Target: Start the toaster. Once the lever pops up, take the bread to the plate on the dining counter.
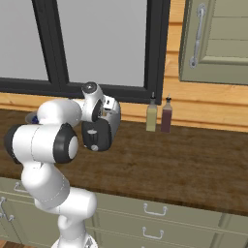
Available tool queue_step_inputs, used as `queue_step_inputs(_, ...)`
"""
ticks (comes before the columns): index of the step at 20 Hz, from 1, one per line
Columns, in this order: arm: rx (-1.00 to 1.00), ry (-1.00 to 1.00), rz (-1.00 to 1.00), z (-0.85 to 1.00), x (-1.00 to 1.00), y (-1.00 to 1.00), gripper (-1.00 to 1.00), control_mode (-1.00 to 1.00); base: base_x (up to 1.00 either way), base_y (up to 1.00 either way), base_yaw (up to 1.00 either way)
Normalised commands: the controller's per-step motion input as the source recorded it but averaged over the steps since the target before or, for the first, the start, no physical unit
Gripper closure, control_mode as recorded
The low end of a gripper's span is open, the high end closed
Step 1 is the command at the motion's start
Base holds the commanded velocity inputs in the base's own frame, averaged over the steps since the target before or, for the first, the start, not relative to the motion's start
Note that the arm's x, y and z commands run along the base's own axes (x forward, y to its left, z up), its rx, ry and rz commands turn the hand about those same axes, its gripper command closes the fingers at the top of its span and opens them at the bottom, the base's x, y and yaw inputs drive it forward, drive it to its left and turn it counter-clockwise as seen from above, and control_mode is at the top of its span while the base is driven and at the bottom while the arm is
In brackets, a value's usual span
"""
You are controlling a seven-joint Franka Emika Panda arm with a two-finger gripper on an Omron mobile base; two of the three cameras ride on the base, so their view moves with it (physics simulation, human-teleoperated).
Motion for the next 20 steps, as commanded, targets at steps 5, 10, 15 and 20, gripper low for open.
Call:
queue_step_inputs(5,0.0,0.0,0.01,0.0,0.0,0.0,-1.0,-1.0,0.0,0.0,0.0)
queue_step_inputs(10,0.0,0.0,0.01,0.0,0.05,0.0,-1.0,-1.0,0.0,0.0,0.0)
queue_step_inputs(15,0.0,0.0,0.01,0.0,0.07,0.0,-1.0,-1.0,0.0,0.0,0.0)
queue_step_inputs(20,0.0,0.0,0.0,0.0,0.0,0.0,1.0,-1.0,0.0,0.0,0.0)
